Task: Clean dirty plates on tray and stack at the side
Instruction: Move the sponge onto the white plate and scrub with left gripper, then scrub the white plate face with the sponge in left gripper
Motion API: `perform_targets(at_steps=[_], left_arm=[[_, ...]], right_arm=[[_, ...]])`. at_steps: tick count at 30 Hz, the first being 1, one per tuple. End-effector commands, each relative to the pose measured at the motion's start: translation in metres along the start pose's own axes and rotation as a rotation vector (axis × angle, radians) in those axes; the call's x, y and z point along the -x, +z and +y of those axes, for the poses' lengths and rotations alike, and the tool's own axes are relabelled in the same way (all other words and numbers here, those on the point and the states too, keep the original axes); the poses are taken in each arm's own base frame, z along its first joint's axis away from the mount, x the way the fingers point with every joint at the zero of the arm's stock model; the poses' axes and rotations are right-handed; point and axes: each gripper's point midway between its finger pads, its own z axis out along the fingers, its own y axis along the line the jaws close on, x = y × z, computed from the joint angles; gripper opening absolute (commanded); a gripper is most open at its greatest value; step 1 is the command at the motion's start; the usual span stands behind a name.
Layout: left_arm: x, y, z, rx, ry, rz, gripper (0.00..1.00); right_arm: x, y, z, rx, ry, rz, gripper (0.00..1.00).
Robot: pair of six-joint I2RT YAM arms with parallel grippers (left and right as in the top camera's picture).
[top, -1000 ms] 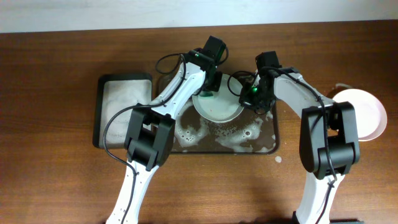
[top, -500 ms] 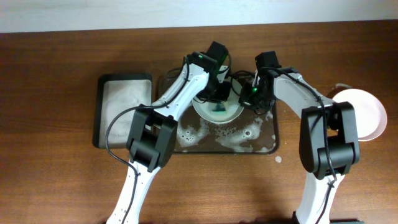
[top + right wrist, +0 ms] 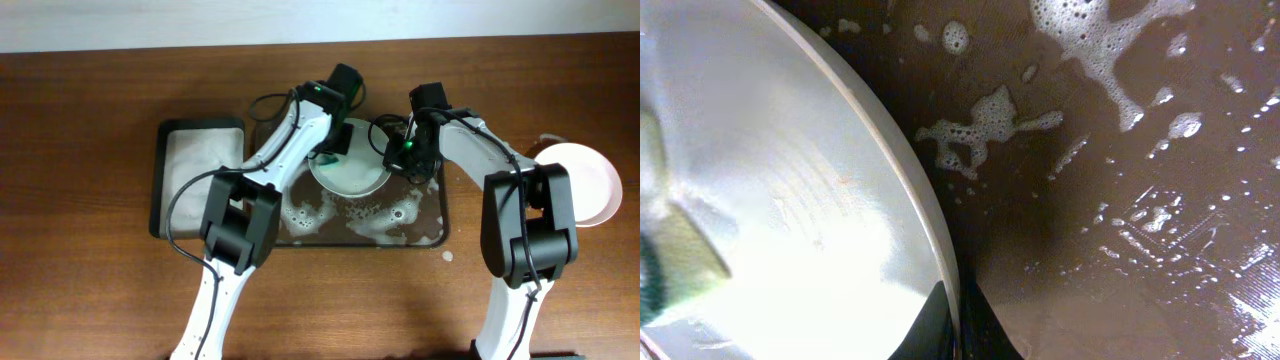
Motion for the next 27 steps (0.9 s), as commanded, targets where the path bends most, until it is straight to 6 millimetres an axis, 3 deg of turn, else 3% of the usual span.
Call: perform_targets(at_steps=[1,5,7,11,14,18,22,24,27], left_arm=[[-0.019,0.012,0.031,0.089,-0.029,0.088,0.00],[-0.034,0.010,0.029,0.067,-0.028,0.154,0.00],[-0.035,0.010,0.015,-0.027,-0.008,0.169,0.00],[-0.028,0.000,-0.032,-0.382,0.125,0.143,0.00],[-0.021,-0.006,-0.040,-0.483,0.144,0.113,0.00],[-0.007,-0.002,-0.023,-0.452,0.104,0.069,0.00],[0.009,0.014,0.027,-0.147,-0.063,0.020,0.00],[0.008,0.016,0.041,-0.047,-0.086,0.014,0.00],[-0.005,0.015,0.042,-0.029,-0.077,0.064,0.00]], right_arm=[[-0.026,0.016,-0.009,-0.029,-0.036,0.090,0.04],[-0.046,0.009,0.013,0.151,-0.118,0.196,0.04],[-0.048,0.004,0.022,0.241,-0.146,0.217,0.04],[-0.044,0.001,0.018,0.267,-0.153,0.209,0.04],[-0.046,0.006,0.013,0.257,-0.154,0.206,0.04],[-0.051,0.013,0.009,0.258,-0.151,0.206,0.04],[-0.050,0.013,0.010,0.259,-0.153,0.203,0.04],[-0.050,0.013,0.009,0.259,-0.153,0.203,0.04],[-0.050,0.013,0.009,0.259,-0.153,0.203,0.04]])
